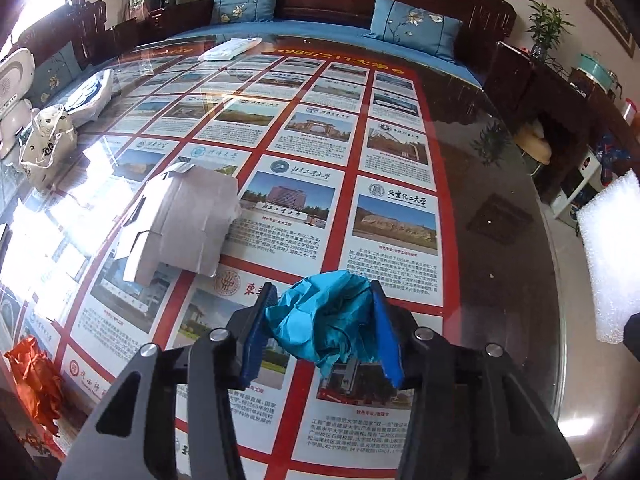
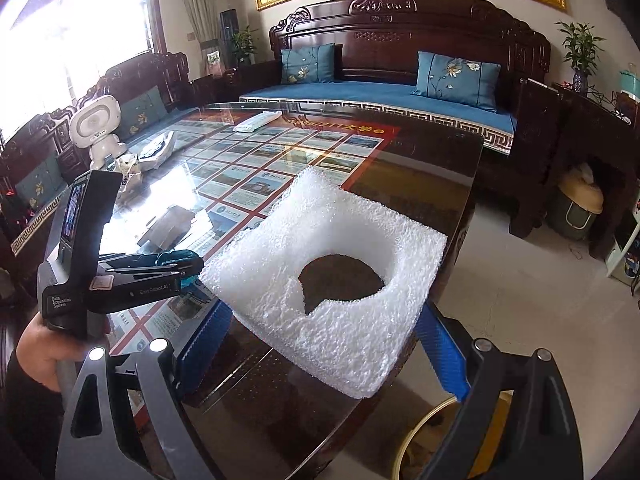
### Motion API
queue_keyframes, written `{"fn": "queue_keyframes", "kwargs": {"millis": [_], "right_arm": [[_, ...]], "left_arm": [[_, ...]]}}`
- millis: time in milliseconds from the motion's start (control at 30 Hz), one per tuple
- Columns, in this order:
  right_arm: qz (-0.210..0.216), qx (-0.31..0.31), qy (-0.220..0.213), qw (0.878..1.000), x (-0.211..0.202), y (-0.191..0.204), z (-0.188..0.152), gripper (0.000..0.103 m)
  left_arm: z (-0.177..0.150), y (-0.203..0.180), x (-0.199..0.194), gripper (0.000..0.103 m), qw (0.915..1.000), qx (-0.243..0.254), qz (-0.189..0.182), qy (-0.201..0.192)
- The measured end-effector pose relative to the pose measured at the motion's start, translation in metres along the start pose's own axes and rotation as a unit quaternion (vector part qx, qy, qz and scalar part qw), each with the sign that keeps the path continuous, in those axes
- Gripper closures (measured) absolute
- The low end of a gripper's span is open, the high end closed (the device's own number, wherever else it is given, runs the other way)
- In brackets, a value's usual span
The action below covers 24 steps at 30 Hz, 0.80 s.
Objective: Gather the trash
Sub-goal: 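Grasp the teal cloth with the left gripper, then carry the foam block and teal cloth with both grippers over the bucket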
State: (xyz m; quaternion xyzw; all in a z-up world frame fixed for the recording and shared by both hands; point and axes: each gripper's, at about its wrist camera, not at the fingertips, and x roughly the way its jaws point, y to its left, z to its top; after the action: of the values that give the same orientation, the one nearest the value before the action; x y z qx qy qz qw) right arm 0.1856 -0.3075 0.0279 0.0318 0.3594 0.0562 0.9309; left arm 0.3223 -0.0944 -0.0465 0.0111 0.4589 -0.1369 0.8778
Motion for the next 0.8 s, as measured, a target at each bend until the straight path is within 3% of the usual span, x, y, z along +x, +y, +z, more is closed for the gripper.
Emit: {"fn": "queue_keyframes", "kwargs": {"millis": [300,600,800], "right_arm": [[0.001,-0.011,0.006,1.0,-0.009,-0.002,-0.006,0.016],[-0.017,-0.035,-0.021,0.999,-0.048,-0.002,-0.013,0.016],[-0.039,-0.04,-0.038,0.998,-0.085,-0.021,-0.027,0.016]], "left_arm": [[-0.012,-0.013,-0.039,0.058,0.9991,0.018,0.005,-0.037],[-0.033,-0.043,-0.08,0.058,0.9962,0.058,-0.027,-0.059],[-0.047,-0.09,-0.098,0.058,0.9907,0.096,-0.071,-0.064]]}}
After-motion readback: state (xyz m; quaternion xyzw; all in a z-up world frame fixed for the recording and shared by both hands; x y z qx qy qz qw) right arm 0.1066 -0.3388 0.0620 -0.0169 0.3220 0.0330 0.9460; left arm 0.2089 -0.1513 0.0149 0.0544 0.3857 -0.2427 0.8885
